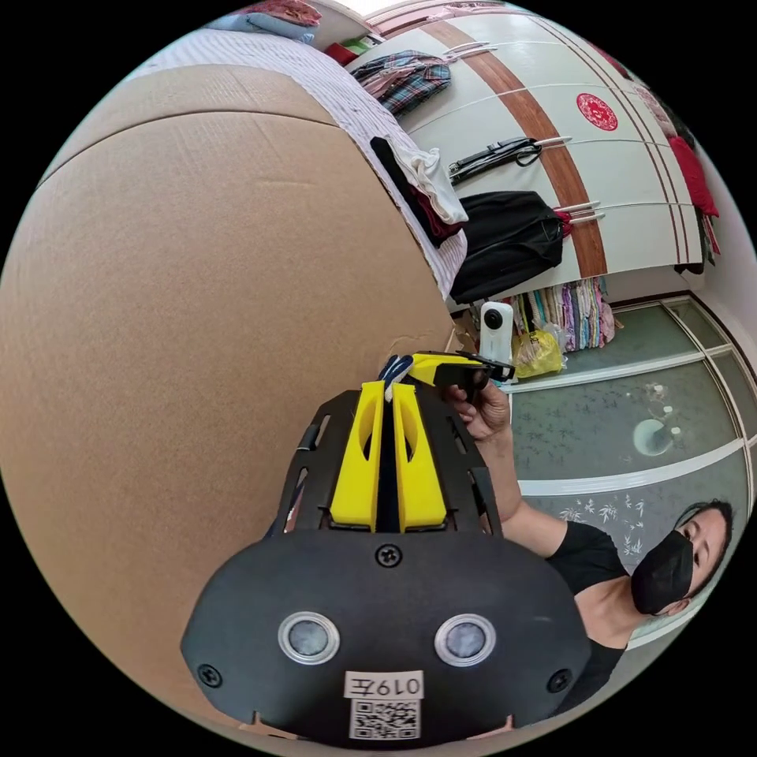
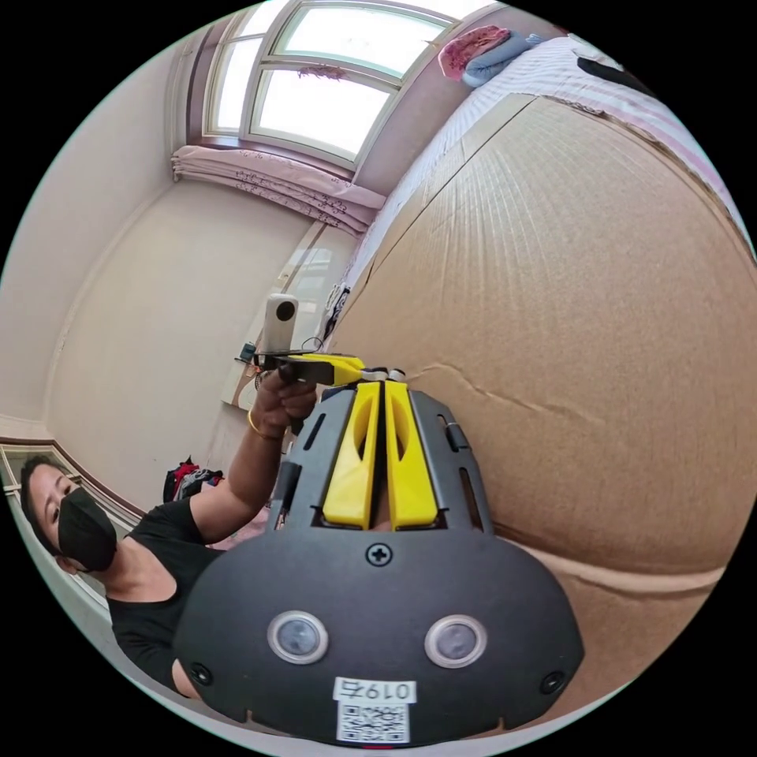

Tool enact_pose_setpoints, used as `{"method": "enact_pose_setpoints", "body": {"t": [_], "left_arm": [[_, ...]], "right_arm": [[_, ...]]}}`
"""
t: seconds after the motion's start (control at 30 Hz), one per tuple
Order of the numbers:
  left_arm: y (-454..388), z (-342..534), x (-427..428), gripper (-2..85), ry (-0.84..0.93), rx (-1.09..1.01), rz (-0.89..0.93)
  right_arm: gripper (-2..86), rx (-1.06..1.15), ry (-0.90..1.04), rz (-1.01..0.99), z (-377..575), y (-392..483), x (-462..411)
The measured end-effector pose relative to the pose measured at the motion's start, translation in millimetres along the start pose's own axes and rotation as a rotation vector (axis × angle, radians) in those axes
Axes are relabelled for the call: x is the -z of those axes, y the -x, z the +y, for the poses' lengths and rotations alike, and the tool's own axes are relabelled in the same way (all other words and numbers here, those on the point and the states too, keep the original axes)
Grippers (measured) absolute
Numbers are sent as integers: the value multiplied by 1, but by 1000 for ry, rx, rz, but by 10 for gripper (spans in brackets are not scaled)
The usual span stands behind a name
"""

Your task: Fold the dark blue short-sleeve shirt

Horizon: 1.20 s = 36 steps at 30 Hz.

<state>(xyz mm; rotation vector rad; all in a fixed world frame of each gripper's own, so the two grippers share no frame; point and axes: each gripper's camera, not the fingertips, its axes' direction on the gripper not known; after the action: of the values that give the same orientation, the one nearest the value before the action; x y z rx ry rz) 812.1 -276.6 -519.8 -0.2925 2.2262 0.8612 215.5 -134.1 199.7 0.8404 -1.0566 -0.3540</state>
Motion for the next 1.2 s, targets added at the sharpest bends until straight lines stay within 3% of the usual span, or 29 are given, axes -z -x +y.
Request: {"method": "enact_pose_setpoints", "body": {"t": [0.5,0.73,1.2], "left_arm": [[-12,5,-16,15,0,-43,-48],[-16,8,-20,13,-11,-43,-41],[-39,11,-37,13,10,-105,-247]], "right_arm": [[65,-2,-6,-32,-17,-2,-4],[17,3,1,23,-23,0,-8],[-3,-10,37,94,-35,-2,-14]]}}
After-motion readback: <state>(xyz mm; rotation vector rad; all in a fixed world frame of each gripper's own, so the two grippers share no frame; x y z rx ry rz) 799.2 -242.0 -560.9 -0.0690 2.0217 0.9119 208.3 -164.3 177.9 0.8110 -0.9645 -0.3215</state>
